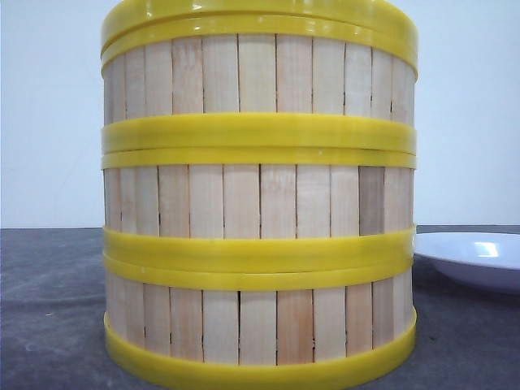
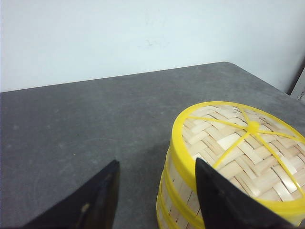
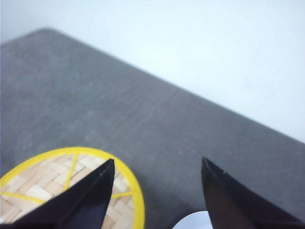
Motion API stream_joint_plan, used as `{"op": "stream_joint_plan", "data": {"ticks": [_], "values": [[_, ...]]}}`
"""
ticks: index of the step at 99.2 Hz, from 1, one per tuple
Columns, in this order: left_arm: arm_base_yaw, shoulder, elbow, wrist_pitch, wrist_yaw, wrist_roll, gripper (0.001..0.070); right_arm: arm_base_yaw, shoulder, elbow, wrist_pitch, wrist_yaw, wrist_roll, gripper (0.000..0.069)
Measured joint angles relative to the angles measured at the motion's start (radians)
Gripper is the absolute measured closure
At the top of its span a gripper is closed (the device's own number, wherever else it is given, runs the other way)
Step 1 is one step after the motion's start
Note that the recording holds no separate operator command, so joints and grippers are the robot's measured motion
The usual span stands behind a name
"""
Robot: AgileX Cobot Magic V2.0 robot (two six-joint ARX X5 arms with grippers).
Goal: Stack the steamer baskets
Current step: 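Release the lid and withdraw the right gripper from the stack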
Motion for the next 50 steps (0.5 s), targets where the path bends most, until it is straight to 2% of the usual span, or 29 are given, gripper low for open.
{"op": "stream_joint_plan", "data": {"ticks": [19,50], "values": [[0.000,0.000,-0.012,0.016,0.000,0.019,0.0412,0.011,-0.132,-0.128,0.018,0.083,-0.001,0.0339],[0.000,-0.039,-0.165,0.062,0.000,0.031,0.0412,0.012,-0.382,-0.574,0.167,0.107,0.037,0.0339]]}}
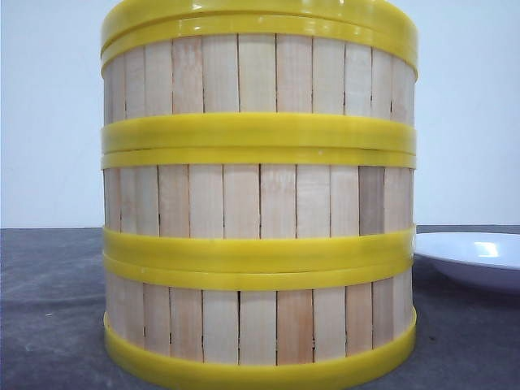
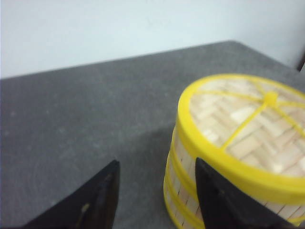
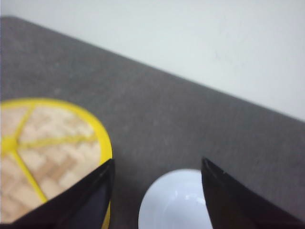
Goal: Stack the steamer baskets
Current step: 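Release the lid and withdraw the right gripper from the stack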
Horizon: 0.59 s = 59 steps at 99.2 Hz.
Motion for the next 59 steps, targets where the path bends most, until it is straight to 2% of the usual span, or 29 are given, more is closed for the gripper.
{"op": "stream_joint_plan", "data": {"ticks": [17,42,46,49,54,59], "values": [[0.000,-0.075,-0.101,0.034,0.001,-0.001,0.0412,0.000,-0.095,-0.145,0.011,0.000,0.029,0.0339],[0.000,-0.079,-0.105,0.042,0.001,-0.015,0.0412,0.000,-0.112,-0.153,0.026,0.000,0.045,0.0349],[0.000,-0.079,-0.105,0.042,0.001,-0.016,0.0418,0.000,-0.112,-0.153,0.029,0.000,0.046,0.0385],[0.000,-0.079,-0.105,0.042,0.000,-0.016,0.0444,0.000,-0.112,-0.153,0.029,0.000,0.048,0.0439],[0.000,-0.079,-0.105,0.042,0.001,-0.016,0.0542,0.000,-0.112,-0.153,0.029,0.000,0.048,0.0558],[0.000,-0.079,-0.105,0.042,0.001,-0.019,0.0624,0.000,-0.112,-0.153,0.029,0.000,0.048,0.0625]]}}
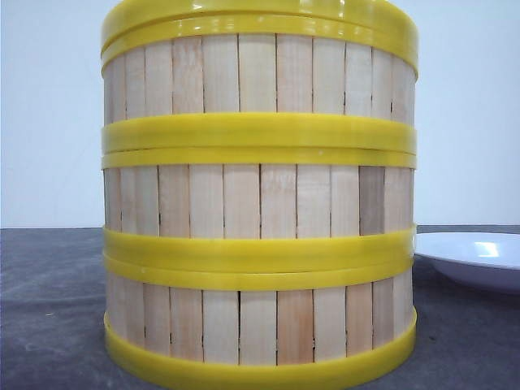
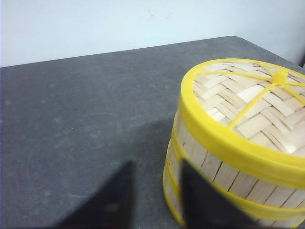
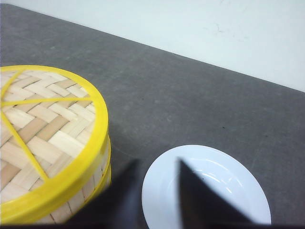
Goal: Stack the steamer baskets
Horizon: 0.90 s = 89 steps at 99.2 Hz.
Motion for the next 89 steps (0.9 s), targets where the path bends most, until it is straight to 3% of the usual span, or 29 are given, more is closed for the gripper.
{"op": "stream_joint_plan", "data": {"ticks": [7,18,89], "values": [[0.000,0.000,0.000,0.000,0.000,0.000,0.0666,0.000,0.000,0.000,0.006,0.000,0.000,0.0665],[0.000,0.000,0.000,0.000,0.000,0.000,0.0674,0.000,0.000,0.000,0.019,0.000,0.000,0.0680],[0.000,0.000,0.000,0.000,0.000,0.000,0.0674,0.000,0.000,0.000,0.028,0.000,0.000,0.0682]]}}
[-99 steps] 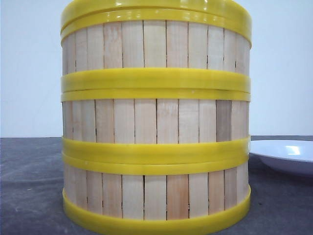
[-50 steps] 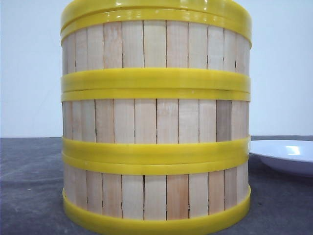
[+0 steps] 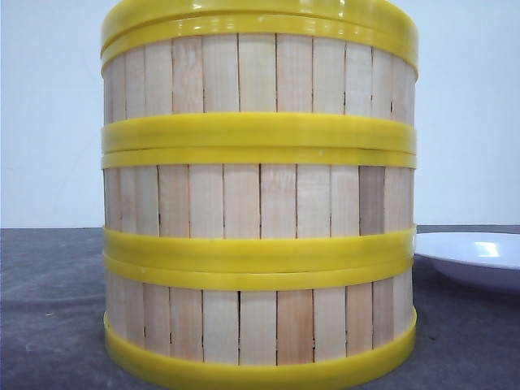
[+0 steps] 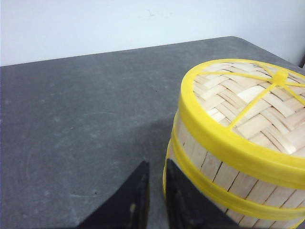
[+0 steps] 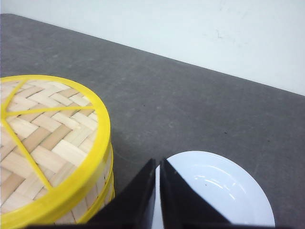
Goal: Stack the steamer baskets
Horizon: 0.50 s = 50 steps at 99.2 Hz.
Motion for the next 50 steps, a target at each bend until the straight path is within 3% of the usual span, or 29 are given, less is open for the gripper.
{"op": "stream_joint_plan", "data": {"ticks": [19,28,50], "values": [[0.000,0.000,0.000,0.000,0.000,0.002,0.0674,0.000,0.000,0.000,0.000,0.000,0.000,0.0682],[0.006,-0.003,0.000,0.000,-0.002,0.035,0.0674,0.000,0.000,0.000,0.000,0.000,0.000,0.0682],[0.128,-0.013,-0.022,0.061,-0.003,0.109,0.0674,0.000,0.000,0.000,0.000,0.000,0.000,0.0682]]}}
